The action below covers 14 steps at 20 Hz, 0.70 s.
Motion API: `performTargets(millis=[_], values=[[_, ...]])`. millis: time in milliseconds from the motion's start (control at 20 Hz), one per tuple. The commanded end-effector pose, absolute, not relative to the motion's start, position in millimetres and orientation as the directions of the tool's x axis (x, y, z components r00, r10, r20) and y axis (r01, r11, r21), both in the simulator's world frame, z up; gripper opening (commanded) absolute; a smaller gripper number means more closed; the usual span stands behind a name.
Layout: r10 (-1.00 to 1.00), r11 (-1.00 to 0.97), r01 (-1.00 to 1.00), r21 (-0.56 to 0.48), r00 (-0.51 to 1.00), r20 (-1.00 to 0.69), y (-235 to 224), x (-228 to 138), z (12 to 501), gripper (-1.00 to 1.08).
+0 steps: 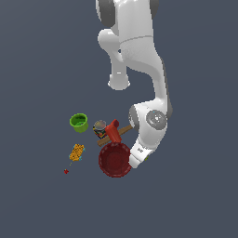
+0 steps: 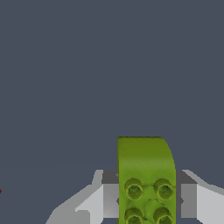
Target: Pick up a designated object from a clutter of objects.
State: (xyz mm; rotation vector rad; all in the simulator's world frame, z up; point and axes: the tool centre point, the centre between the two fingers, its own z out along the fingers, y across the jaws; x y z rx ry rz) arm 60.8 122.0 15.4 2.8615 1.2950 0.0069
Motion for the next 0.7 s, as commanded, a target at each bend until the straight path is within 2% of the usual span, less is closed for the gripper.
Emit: performTargets(millis=[0,650], values=[[0.751,-0.66,0.751,0.002,0.66,0.004,120.1,60.0,17.8,-1.0],[0.751,-0.66,0.751,0.003,0.66,0.002,76.8,42.9,74.6,-1.0]])
